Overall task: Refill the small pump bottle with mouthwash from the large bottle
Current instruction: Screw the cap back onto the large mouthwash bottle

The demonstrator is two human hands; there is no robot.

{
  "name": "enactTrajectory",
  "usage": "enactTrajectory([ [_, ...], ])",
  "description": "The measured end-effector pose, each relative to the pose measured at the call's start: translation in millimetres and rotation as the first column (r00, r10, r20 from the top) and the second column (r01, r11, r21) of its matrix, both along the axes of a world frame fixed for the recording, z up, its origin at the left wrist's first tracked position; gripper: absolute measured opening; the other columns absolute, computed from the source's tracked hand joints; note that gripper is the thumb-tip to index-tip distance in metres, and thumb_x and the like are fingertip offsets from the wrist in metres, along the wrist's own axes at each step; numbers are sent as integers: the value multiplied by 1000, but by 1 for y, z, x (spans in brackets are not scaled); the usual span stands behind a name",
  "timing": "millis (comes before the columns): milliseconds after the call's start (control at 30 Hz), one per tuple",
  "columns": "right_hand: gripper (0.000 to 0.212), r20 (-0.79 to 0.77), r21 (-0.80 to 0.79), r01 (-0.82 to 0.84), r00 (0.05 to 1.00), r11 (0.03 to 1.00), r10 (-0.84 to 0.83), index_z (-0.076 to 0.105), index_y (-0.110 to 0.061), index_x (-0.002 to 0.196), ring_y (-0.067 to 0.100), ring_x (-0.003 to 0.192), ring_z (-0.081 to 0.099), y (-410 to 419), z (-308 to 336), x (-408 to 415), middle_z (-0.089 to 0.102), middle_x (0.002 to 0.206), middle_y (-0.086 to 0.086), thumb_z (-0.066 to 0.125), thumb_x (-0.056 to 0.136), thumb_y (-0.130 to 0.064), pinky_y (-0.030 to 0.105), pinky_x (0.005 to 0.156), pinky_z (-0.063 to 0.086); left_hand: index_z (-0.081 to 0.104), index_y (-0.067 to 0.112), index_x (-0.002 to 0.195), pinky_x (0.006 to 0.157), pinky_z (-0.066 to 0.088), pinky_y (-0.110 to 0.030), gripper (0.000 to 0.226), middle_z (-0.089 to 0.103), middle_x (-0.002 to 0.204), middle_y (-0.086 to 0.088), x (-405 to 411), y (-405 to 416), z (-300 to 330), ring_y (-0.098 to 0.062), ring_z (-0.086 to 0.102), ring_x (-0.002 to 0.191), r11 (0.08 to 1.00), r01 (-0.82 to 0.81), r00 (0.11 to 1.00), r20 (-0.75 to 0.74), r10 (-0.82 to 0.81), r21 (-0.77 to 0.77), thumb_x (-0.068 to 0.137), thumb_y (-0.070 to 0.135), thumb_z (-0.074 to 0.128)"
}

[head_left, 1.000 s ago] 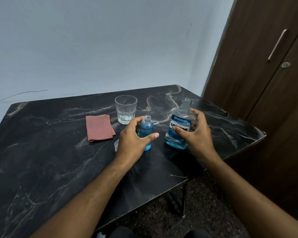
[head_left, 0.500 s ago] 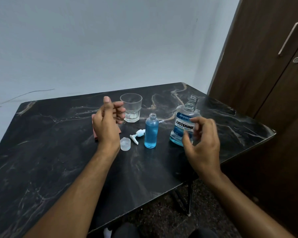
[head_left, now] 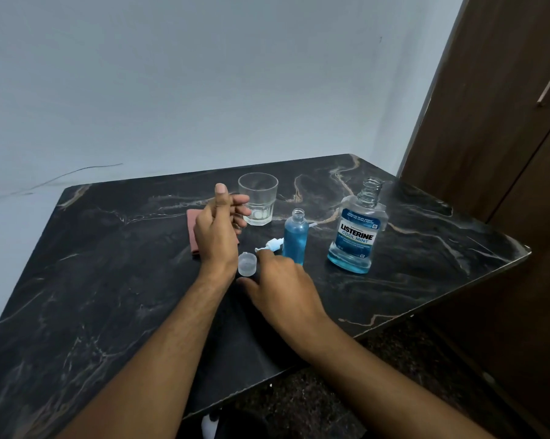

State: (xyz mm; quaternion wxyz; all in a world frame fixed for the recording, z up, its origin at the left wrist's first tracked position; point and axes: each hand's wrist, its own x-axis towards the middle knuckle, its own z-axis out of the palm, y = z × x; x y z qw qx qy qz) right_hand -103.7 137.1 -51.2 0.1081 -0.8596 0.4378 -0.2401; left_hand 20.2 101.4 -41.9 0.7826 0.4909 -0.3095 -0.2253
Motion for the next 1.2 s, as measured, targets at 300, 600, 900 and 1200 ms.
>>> enactTrajectory([
  [300, 22, -44, -10, 94, 995, 996, -95, 54, -7, 109, 32, 95, 67, -7, -3, 17, 68, 102, 12, 51, 100, -27, 36, 64, 41, 76, 10, 89, 53, 42, -20, 52, 71, 73, -5, -7, 2, -2, -16, 55, 64, 999, 7, 998, 63, -9, 31, 107, 46, 43],
  [600, 23, 44, 66, 73, 996, 995, -76, 56, -7, 104, 29, 87, 66, -9, 0, 13, 66, 96, 10, 54, 99, -29, 34, 62, 44, 75, 12, 87, 57, 42, -23, 52, 71, 75, -7, -9, 0, -3, -21, 54, 67, 999, 49, 997, 55, -49, 13, 107, 47, 41],
  [900, 32, 236, 163, 88, 964, 983, -125, 56, -19, 106, 21, 90, 64, -12, 0, -3, 66, 96, 0, 64, 89, -45, 41, 71, 58, 75, 15, 87, 58, 43, -22, 48, 71, 72, -1, -11, 0, -4, -15, 56, 65, 1000, 24, 995, 93, -25, 20, 105, 47, 45],
  [1200, 26, 508, 47, 98, 854, 994, -108, 65, -19, 102, 6, 81, 67, -13, 33, -54, 69, 94, -9, 77, 81, -28, 29, 73, 58, 71, 16, 93, 71, 51, -32, 27, 71, 86, 4, -23, 9, -5, -10, 64, 79, 996, -85, 882, 465, 72, 8, 95, 41, 61],
])
